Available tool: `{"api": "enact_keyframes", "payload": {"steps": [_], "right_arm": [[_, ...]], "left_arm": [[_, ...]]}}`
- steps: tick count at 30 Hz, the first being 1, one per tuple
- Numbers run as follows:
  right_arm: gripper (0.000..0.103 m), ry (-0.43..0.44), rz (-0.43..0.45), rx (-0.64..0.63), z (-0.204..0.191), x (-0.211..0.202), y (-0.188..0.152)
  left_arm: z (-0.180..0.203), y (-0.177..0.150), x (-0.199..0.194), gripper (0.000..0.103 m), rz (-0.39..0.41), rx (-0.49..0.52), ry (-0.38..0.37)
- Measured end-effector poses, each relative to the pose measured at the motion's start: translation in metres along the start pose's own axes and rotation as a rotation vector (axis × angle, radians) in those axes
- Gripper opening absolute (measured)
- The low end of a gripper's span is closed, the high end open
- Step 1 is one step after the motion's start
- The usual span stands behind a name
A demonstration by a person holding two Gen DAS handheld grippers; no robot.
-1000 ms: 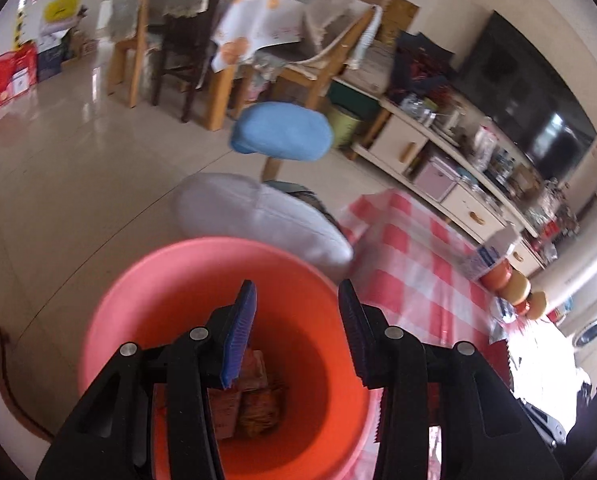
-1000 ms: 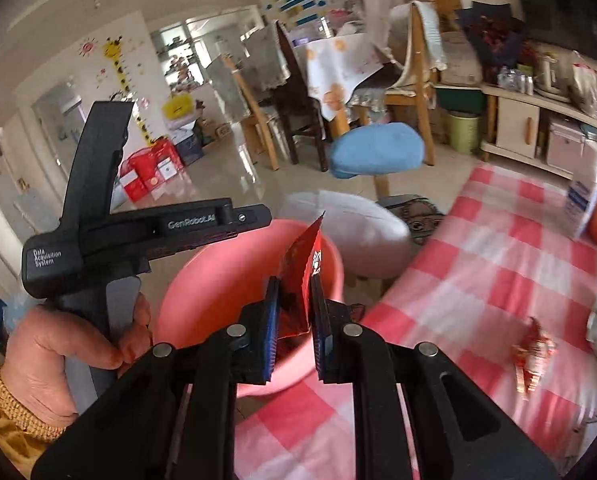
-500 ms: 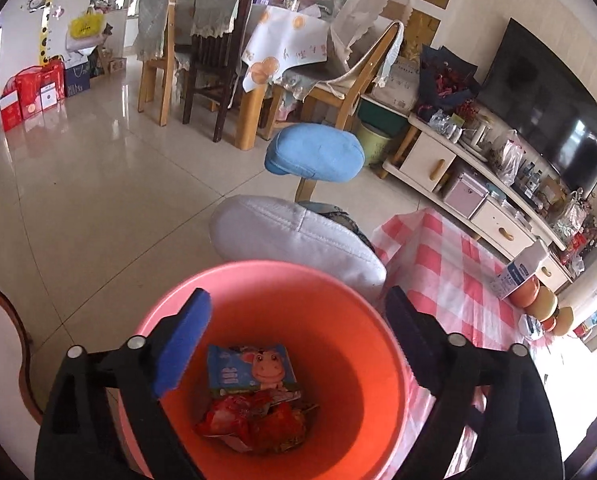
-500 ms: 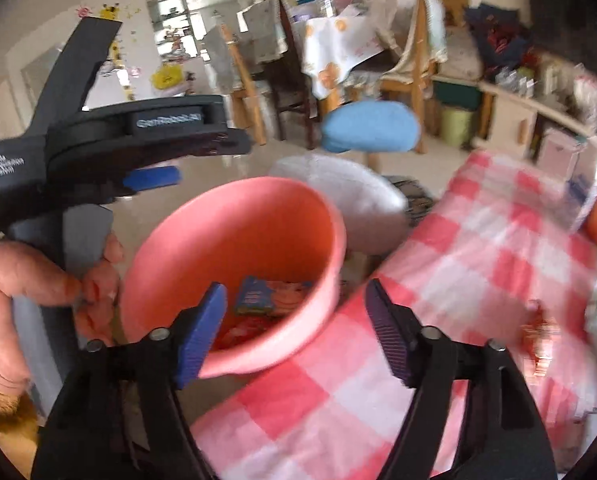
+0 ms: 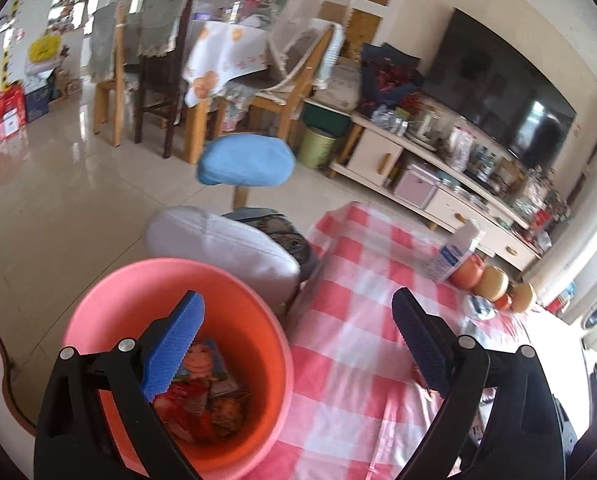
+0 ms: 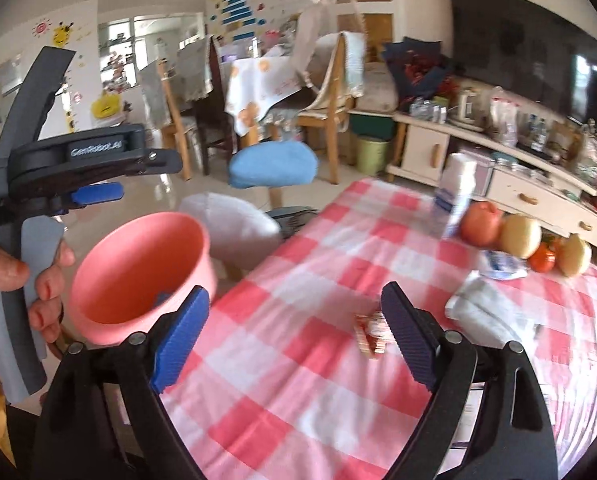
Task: Collect trash
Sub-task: 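Move both tools back over the table toward the remaining packets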
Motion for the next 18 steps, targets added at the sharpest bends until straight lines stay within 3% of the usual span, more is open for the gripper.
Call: {"api": "enact_keyframes", "payload": {"steps": [18], "right_arm": [[0.092,-0.137,0.101,0.099,0.101,-0.056,0.006]], "left_arm": [[0.128,0.000,-0.003,0.094,-0.015,0.199,-0.129]]}}
Point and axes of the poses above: each gripper's, at about its wrist camera, not at the fingertips, and x roughly the way its jaws point, z to its right, y to its top, the point moved 4 cm from there along x, roughly the way its jaws point, and after that the axes turned 15 degrees about x, right-handed, at the moved point
